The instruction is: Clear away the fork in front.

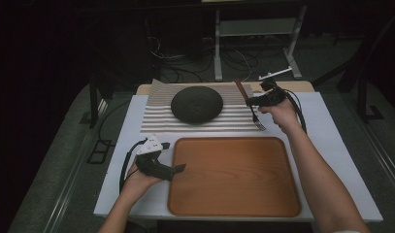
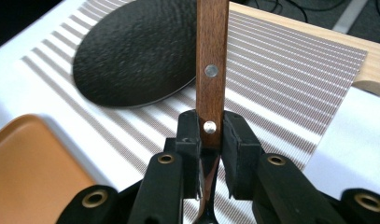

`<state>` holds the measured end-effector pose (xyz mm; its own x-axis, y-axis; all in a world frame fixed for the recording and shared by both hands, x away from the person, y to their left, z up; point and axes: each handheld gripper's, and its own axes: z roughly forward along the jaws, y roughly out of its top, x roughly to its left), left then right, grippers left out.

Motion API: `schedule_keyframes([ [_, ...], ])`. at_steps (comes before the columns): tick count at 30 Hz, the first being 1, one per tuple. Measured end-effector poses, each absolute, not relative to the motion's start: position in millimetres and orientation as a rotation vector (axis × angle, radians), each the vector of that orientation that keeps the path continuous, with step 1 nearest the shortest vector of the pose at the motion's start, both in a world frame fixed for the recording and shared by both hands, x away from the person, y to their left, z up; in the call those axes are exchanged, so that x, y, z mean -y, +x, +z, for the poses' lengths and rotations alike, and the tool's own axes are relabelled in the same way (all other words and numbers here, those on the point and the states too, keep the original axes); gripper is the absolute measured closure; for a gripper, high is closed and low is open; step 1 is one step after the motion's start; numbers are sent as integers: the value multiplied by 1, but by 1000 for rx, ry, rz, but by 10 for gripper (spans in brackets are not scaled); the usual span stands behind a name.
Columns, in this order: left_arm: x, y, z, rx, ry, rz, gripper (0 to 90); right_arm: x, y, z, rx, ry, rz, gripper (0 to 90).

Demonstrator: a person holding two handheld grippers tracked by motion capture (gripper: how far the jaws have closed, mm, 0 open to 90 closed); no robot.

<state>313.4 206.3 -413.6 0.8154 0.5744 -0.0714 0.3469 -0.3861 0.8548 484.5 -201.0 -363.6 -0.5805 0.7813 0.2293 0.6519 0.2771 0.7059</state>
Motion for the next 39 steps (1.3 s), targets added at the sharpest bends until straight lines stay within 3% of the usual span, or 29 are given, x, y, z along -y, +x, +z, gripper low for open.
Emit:
schedule_keyframes([
  [16,-204,314,-414,-694,2012,302,0,234,419,-362,-2329,1265,1414,766],
  [27,-203,312,-410,-695,1994,307,0,227,372,-361,-2358,1138,1478,766],
  [39,-201,311,-411,-678,2006,307,0,230,324,-389,-2415,1116,1522,766],
])
